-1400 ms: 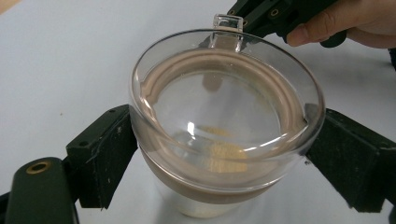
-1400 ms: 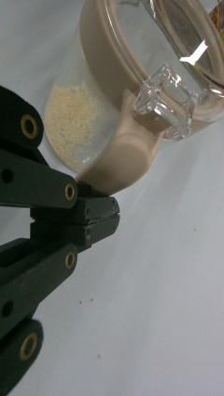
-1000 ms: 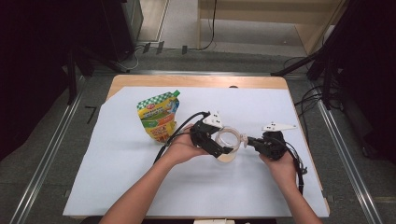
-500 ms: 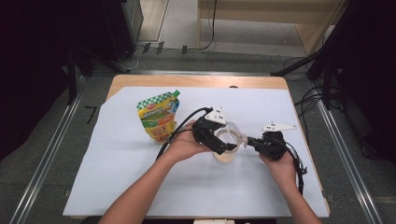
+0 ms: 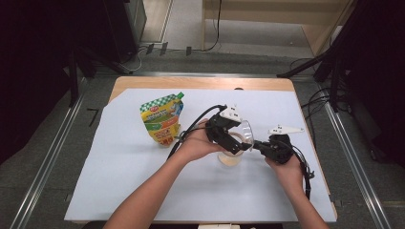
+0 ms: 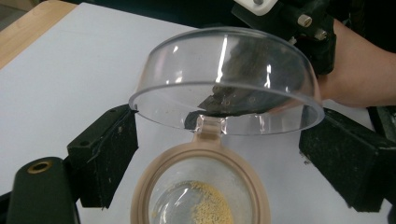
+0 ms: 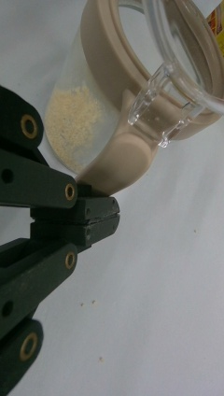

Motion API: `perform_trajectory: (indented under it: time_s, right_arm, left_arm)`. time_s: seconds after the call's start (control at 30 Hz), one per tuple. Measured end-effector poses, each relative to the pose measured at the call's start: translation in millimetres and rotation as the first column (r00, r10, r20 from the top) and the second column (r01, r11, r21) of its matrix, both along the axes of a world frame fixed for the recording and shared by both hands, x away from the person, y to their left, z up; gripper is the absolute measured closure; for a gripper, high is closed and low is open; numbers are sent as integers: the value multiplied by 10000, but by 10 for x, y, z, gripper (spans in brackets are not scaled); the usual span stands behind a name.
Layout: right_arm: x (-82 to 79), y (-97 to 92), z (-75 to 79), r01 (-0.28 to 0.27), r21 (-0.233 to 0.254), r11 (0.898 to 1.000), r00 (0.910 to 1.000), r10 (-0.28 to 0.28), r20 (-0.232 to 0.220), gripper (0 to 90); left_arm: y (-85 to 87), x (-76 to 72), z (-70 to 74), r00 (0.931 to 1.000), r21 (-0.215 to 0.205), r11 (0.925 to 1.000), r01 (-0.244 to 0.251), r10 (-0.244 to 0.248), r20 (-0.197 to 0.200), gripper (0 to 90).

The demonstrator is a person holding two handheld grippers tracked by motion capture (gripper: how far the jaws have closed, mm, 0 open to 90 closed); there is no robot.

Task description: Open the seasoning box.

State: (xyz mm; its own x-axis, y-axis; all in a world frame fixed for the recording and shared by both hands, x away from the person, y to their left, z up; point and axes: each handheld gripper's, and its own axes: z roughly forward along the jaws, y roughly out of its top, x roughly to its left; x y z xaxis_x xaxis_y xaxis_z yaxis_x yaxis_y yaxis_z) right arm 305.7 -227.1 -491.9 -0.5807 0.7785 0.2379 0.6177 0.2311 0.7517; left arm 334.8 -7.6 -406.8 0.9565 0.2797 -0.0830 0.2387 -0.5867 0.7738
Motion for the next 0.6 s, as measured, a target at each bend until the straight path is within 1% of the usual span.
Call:
perform_trajectory:
  time_s: [0.1,0.17,0.33,0.37,0.5,0.6]
  right_arm:
    - [-4,0,1,24,15,10000,10000,-24,-44,900]
    - [-5,-2,2,20,18,10000,10000,-20,-46,900]
    - [-7,-7,-2,-1,61,10000,10000,2,-38,900]
    - [-7,-10,-4,-31,35,10000,10000,31,-10,900]
    - [-6,-12,-7,-39,44,10000,10000,39,-10,900]
    - [-5,-18,-12,-34,137,9999,10000,34,-65,900]
  left_arm:
    - [-40,14,-4,10000,-50,10000,29,-29,-94,128]
    - [-66,22,0,10000,-29,10000,49,-49,-81,128]
    - [-127,43,-35,9995,-264,9996,21,-30,-328,130]
    - [-149,48,-44,9993,-364,9993,-48,34,-384,131]
    - [-171,55,-51,9993,-371,9993,-57,43,-368,131]
    - [-191,56,-48,9994,-347,9993,-99,87,-349,130]
